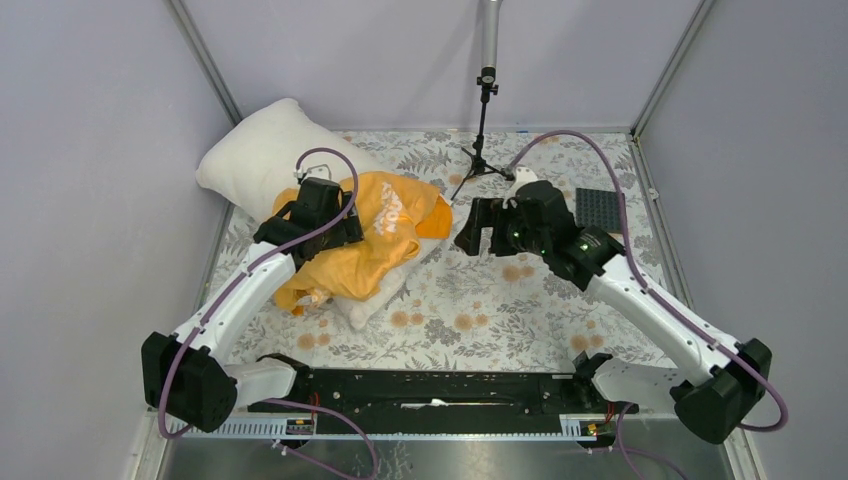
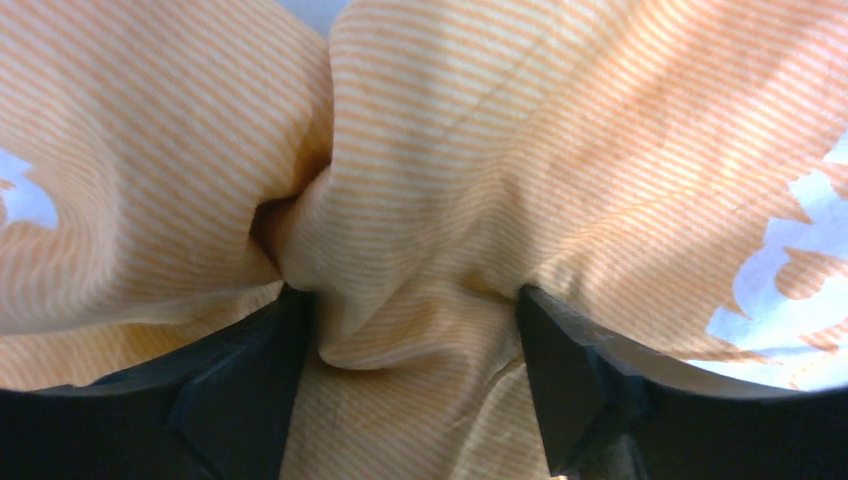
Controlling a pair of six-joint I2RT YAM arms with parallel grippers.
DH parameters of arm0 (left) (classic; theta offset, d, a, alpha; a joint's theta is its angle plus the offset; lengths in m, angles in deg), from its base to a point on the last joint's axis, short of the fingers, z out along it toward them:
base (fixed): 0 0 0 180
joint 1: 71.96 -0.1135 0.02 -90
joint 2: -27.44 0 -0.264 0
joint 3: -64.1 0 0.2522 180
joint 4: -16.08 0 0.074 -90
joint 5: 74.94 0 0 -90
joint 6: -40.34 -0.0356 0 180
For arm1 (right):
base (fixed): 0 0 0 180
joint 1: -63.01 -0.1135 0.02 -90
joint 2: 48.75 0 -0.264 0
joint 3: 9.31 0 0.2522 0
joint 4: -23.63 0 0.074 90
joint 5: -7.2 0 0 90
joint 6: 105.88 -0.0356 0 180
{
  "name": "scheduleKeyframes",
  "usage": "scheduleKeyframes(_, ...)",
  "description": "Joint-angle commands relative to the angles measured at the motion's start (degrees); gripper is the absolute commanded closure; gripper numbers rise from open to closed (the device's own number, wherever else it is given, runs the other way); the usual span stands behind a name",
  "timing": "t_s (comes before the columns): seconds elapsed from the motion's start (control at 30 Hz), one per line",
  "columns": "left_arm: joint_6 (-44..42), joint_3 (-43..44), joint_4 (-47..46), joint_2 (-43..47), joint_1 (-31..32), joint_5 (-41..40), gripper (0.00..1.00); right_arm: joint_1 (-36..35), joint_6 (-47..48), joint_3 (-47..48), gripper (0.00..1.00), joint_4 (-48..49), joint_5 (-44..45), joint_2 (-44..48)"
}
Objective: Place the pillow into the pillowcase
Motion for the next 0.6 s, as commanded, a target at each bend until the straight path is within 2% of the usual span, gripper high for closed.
scheduleKeyframes(0.0,-0.21,0.07,-1.45,0.4,-0.27,1.52,0.29,-4.41,-2.21,3.34,0.01,5.63,0.42,-4.22)
scheduleKeyframes(0.13,-0.91,0.7,-0.48,1.96,-0.27,1.62,0.52,-10.52,-2.51,5.92,0.01,8.82,4.38,-9.67)
scheduleKeyframes(0.2,-1.23,1.24,0.21,2.48,-0.27,1.32,0.64,-11.02,-3.2,5.67,0.01,12.04,5.29,-12.26)
scheduleKeyframes(0.33,-1.8,2.85,1.79,3.38,-0.4,-0.07,0.88,-10.59,-2.83,6.75,0.01,13.42,13.43,-17.27)
scheduleKeyframes(0.4,-2.09,4.07,2.89,3.78,-0.38,-1.07,0.95,-8.53,-4.17,6.77,0.01,14.42,12.36,-19.71)
scheduleKeyframes(0.57,-2.71,6.99,5.21,5.74,-0.6,-3.29,1.0,-3.47,-5.99,7.86,0.09,16.34,7.13,-23.94)
